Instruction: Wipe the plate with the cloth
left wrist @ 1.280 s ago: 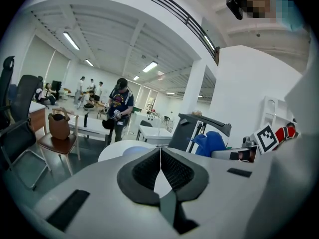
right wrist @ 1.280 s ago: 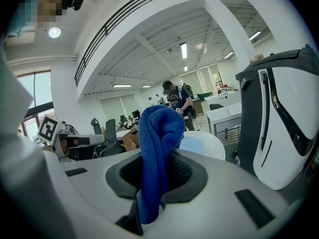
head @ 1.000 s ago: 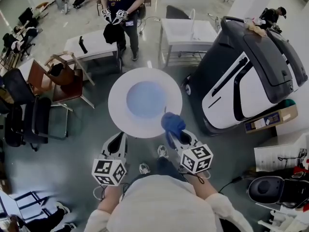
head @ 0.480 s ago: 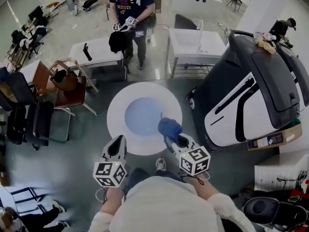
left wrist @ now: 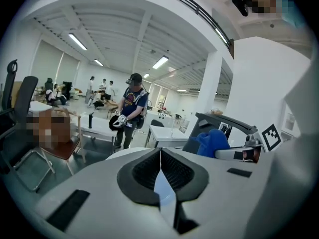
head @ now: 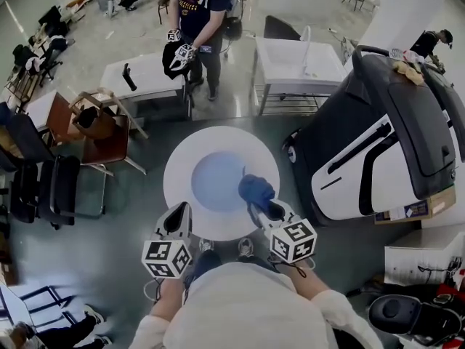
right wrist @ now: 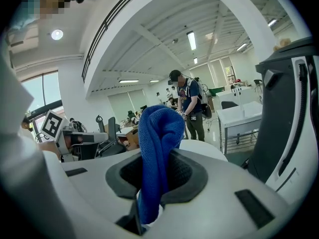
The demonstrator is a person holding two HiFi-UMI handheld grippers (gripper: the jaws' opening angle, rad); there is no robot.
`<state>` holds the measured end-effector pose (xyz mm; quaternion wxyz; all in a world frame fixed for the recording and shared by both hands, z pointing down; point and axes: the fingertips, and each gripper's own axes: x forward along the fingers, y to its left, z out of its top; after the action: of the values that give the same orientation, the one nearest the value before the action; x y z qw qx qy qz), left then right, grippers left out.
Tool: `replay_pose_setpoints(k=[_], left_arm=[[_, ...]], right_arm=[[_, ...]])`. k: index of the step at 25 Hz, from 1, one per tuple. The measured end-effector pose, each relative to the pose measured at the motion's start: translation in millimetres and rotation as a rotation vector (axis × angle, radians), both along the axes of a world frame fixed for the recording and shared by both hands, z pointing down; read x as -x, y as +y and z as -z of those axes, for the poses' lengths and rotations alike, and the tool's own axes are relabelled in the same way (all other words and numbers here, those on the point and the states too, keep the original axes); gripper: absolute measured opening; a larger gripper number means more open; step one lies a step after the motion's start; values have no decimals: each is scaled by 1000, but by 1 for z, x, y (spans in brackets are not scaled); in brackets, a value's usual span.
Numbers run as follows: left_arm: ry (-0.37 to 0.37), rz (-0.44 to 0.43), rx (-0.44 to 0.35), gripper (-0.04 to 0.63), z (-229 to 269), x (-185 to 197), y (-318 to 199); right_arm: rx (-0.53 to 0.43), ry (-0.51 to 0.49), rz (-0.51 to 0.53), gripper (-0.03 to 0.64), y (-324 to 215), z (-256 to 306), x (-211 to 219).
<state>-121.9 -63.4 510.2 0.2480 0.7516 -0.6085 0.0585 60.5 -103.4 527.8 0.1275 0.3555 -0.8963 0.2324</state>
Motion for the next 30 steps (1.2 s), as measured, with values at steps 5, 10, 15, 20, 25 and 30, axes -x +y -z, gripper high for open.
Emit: replay_pose_setpoints(k=[5, 10, 15, 20, 25, 30], left_arm=[[1, -64, 8, 32, -4, 12, -20], [11, -109, 26, 32, -15, 19, -36], [25, -155, 61, 32, -32, 21, -49], [48, -172, 115, 32, -53, 24, -58], [94, -162, 161, 32, -75, 26, -68], [115, -169, 237, 32, -102, 28, -70]], right_arm=[[0, 8, -48, 89, -10, 1, 14], [3, 21, -96, 89, -16, -1, 18], [6, 40, -132, 89, -21, -6, 21], [13, 49, -148, 89, -22, -9, 27], [26, 53, -156, 89, -23, -14, 31], [38, 56, -153, 89, -22, -19, 36]])
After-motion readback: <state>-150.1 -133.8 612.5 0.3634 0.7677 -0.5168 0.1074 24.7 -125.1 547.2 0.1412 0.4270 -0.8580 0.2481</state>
